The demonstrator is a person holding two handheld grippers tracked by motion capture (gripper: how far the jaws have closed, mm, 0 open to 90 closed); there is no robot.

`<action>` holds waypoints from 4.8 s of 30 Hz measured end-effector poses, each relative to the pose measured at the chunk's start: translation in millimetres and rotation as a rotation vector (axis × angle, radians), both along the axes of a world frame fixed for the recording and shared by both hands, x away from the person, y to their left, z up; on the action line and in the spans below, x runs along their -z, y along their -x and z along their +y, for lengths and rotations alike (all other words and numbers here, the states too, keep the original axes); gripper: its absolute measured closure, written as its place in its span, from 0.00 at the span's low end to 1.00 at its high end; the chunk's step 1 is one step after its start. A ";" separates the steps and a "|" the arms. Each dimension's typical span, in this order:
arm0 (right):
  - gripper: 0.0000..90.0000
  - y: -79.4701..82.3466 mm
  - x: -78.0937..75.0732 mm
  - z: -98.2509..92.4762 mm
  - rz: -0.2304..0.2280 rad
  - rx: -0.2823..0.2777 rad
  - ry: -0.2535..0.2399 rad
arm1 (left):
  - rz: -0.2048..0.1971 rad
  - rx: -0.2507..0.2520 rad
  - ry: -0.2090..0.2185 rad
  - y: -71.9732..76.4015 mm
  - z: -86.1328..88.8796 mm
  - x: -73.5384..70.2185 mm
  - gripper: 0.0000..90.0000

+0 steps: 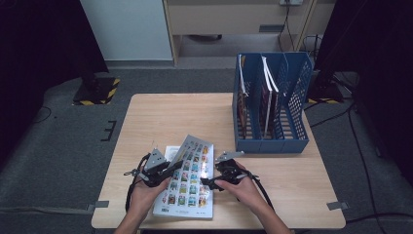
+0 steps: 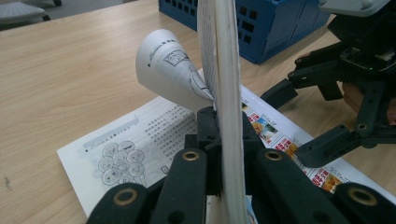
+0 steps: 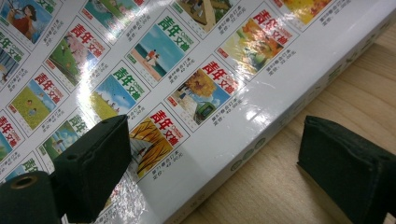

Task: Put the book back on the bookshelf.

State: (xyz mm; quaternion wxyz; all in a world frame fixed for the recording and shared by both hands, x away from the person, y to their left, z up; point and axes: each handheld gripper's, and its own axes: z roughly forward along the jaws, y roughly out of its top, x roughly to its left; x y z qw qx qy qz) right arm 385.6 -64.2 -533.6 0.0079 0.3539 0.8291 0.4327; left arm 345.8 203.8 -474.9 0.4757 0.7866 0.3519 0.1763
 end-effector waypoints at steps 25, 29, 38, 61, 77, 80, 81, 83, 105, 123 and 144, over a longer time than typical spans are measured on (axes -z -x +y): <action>0.11 2.1 2.3 4.7 0.042 -0.053 -0.051 | 0.043 -0.228 -0.118 -14.5 18.9 19.6 0.41; 0.11 3.0 3.1 4.4 0.034 -0.046 -0.058 | -0.012 -0.253 -0.186 -12.6 24.2 15.0 0.38; 0.11 4.6 4.5 4.4 0.012 -0.040 -0.056 | 0.112 -0.196 -0.269 -16.4 14.6 34.9 0.35; 0.20 -20.3 2.1 20.5 0.053 -0.039 -0.063 | 0.157 -0.196 -0.189 -17.6 18.1 43.5 0.29; 0.34 -25.6 -18.2 37.9 0.061 -0.050 -0.073 | 0.170 -0.198 -0.179 -18.2 19.3 43.6 0.28; 0.31 -26.6 -21.1 41.6 0.070 -0.047 -0.062 | 0.172 -0.199 -0.177 -18.3 19.4 43.7 0.28; 0.29 -27.2 -22.4 43.9 0.080 -0.046 -0.058 | 0.172 -0.199 -0.177 -18.3 19.5 43.7 0.28; 0.29 -28.4 -23.5 46.6 0.084 -0.042 -0.050 | 0.172 -0.198 -0.179 -18.3 19.6 43.6 0.27; 0.68 -43.9 -27.7 50.8 0.154 0.093 -0.069 | 0.136 -0.133 -0.196 -15.9 6.0 41.4 0.28; 0.77 -50.0 -47.8 39.7 0.062 0.103 -0.077 | 0.174 -0.176 -0.139 -21.8 26.0 40.2 0.18; 0.79 -47.7 -61.2 31.0 -0.032 0.124 -0.099 | 0.327 -0.045 -0.034 -23.6 23.9 51.2 0.25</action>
